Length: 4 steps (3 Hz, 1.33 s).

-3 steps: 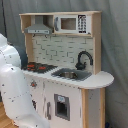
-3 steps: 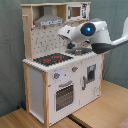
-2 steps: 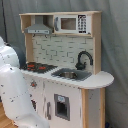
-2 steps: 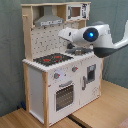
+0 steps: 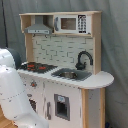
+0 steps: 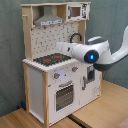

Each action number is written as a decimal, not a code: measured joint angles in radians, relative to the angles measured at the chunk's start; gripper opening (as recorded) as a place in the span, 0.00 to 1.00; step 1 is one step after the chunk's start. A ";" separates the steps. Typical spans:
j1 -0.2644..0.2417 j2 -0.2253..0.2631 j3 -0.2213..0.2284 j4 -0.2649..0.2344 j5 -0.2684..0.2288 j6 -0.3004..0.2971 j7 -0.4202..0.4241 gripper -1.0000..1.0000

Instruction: Play with the kitchen

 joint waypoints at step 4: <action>0.000 -0.001 -0.013 -0.210 -0.254 0.195 0.245 1.00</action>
